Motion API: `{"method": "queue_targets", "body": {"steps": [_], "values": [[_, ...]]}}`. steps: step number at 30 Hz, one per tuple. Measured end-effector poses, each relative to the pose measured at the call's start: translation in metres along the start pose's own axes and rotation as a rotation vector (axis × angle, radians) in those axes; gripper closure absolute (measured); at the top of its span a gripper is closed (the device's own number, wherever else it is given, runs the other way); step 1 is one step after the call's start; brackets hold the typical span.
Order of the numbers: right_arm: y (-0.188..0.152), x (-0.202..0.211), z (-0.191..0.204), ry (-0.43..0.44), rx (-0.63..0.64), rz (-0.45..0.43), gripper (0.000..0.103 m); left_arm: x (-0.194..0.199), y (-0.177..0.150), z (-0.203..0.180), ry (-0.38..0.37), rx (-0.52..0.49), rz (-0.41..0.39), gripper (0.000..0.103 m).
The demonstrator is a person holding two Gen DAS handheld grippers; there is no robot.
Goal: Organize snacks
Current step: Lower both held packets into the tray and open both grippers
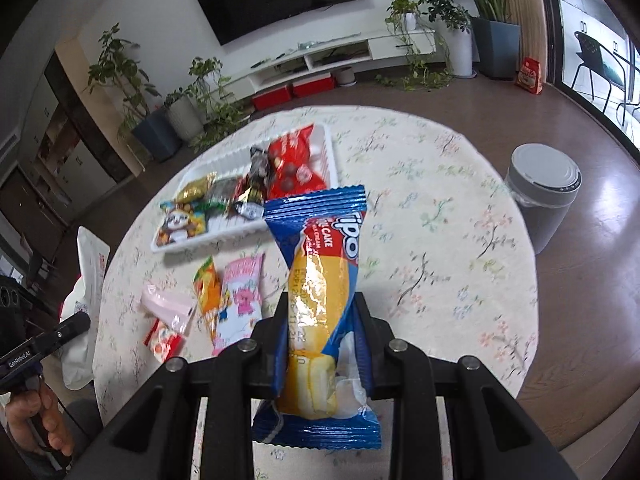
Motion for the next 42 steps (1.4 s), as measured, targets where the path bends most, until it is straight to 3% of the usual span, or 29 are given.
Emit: {"method": "queue_targets", "body": {"steps": [4,9,14,18,23,29,42], "values": [[0.027,0.011,0.003,0.011,0.006,-0.035,0.073,0.005,0.037,-0.001,0.035,-0.037,-0.019,0.090],[0.071,0.017,0.036,0.025,0.076,-0.080,0.073,0.000,0.094,0.001,0.052,-0.058,-0.027,0.090],[0.116,0.003,0.077,0.057,0.141,-0.089,0.073,-0.015,0.147,0.005,0.093,-0.094,-0.018,0.090],[0.142,-0.021,0.105,0.094,0.172,-0.065,0.073,-0.044,0.177,0.005,0.121,-0.131,0.036,0.090],[0.162,-0.073,0.131,0.090,0.209,0.023,0.073,-0.095,0.191,0.015,0.167,-0.141,0.101,0.090],[0.158,-0.135,0.135,0.046,0.210,0.130,0.073,-0.148,0.187,0.036,0.236,-0.144,0.165,0.089],[0.154,-0.187,0.133,0.000,0.221,0.209,0.071,-0.180,0.187,0.052,0.247,-0.127,0.184,0.087]]}}
Point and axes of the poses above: each gripper's, at about its wrist camera, not at the fingertips, and x roughly against the way its jaws point, z to its left, y to its top, the point moved 4 cm from there along -x, roughly the way its jaws point, and after that the axes turned 13 degrees about z, right-handed, at the moved point
